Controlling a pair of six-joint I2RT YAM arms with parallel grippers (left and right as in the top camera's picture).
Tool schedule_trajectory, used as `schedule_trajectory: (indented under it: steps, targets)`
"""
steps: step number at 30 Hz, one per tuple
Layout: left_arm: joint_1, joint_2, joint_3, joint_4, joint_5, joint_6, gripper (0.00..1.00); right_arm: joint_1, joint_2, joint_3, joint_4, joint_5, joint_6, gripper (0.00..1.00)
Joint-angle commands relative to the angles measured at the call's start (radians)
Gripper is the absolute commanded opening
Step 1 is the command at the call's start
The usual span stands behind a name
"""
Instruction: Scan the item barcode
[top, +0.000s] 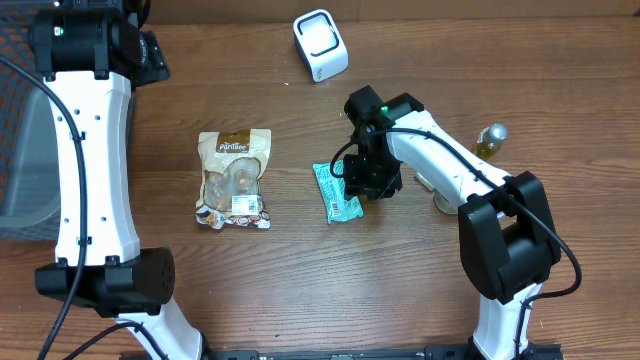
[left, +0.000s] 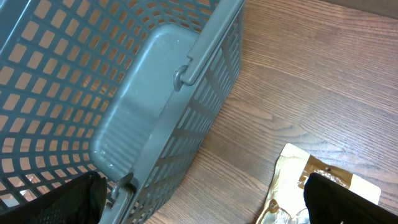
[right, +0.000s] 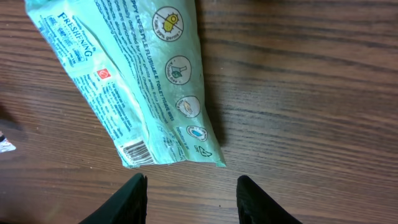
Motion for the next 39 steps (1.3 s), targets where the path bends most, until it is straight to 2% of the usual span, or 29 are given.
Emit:
schedule_trajectory:
  steps: [1,4,11,15,29,39]
  targets:
    - [-0.001,-0.005,0.019,0.002,0.004,0.018,1.00,0.015,-0.026,-0.002,0.006,0.014,0.000,0.40]
    - [-0.001,-0.005,0.019,0.002,0.004,0.018,0.99,0.047,-0.026,-0.002,0.014,0.034,0.000,0.33]
    - [-0.008,-0.005,0.019,0.002,0.004,0.018,1.00,0.165,-0.026,-0.002,0.050,0.243,0.001,0.36]
    - [-0.007,-0.005,0.019,0.002,0.004,0.018,1.00,0.201,-0.026,-0.002,0.066,0.322,0.001,0.28]
    - [-0.010,-0.005,0.019,0.002,0.004,0.018,1.00,0.204,-0.026,-0.014,0.086,0.324,0.008,0.27]
    - [-0.008,-0.004,0.019,0.002,0.004,0.018,0.99,0.204,-0.026,-0.155,0.257,0.324,0.008,0.28]
